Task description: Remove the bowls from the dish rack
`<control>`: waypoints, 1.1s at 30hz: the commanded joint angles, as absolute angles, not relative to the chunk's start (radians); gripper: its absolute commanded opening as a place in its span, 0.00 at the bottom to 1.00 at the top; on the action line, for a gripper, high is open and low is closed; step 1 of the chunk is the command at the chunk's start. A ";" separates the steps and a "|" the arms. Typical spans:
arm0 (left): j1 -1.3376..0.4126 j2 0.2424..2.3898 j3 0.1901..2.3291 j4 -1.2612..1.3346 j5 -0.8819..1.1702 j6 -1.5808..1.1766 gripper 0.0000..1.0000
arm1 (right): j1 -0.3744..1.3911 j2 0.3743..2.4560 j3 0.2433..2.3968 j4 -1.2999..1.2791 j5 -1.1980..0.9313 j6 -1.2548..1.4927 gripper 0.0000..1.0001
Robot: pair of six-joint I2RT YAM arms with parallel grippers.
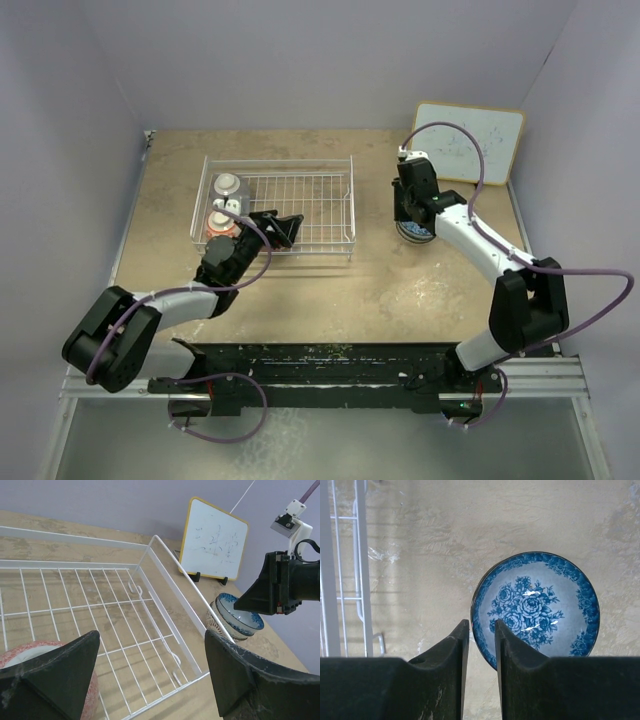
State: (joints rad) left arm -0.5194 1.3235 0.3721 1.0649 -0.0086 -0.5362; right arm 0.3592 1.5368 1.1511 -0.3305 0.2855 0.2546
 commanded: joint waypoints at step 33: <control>-0.468 1.340 0.730 0.229 -0.287 -0.279 0.88 | 0.359 1.417 1.147 -0.247 0.182 0.262 0.43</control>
State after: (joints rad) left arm -0.4713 1.3319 0.6907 0.2283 -0.3317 -0.3019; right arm 0.3592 1.4441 1.1507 -0.2714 0.1833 0.2584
